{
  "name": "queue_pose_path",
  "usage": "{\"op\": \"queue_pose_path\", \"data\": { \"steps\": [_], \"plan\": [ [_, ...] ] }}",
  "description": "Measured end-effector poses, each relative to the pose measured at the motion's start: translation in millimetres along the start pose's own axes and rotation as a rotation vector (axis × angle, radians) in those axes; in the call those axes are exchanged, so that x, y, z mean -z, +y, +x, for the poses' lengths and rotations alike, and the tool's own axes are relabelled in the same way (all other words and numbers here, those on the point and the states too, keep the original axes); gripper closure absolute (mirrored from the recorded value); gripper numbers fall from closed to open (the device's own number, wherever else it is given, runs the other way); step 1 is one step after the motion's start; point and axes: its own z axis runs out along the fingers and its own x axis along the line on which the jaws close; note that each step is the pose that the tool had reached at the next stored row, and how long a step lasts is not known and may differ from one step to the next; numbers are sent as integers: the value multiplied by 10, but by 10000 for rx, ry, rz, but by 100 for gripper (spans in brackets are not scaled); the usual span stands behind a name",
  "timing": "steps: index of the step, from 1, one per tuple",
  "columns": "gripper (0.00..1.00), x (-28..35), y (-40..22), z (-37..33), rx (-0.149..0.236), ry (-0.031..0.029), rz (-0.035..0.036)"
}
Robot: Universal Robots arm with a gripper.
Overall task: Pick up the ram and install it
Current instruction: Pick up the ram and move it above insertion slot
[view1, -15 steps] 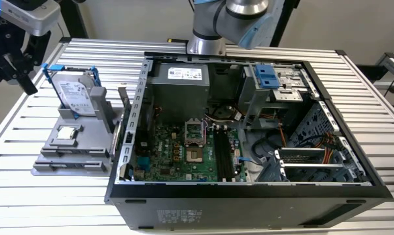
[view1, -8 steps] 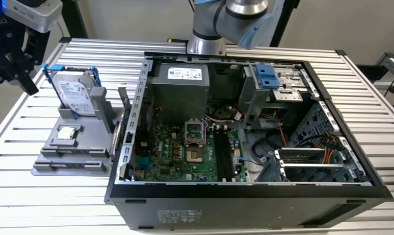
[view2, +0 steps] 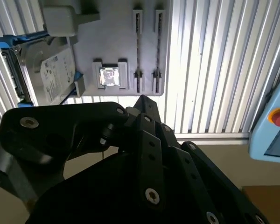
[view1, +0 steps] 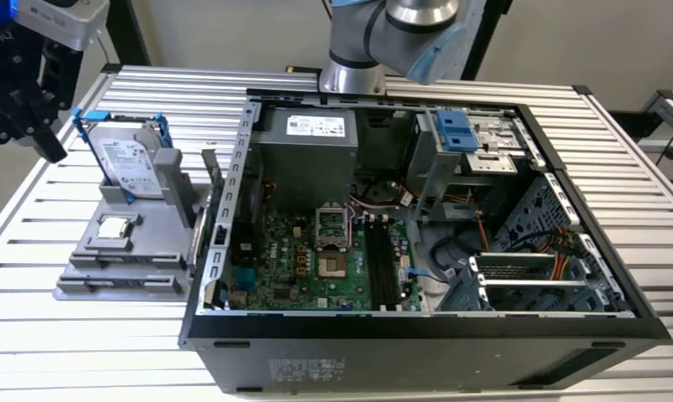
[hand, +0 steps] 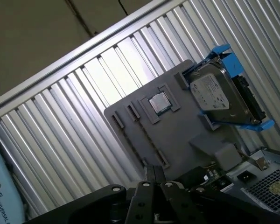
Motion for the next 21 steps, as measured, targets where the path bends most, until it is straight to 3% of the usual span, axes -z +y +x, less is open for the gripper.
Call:
{"op": "queue_pose_path", "data": {
  "steps": [21],
  "plan": [
    [100,0,0,0,1762,-8,96]
  ]
}}
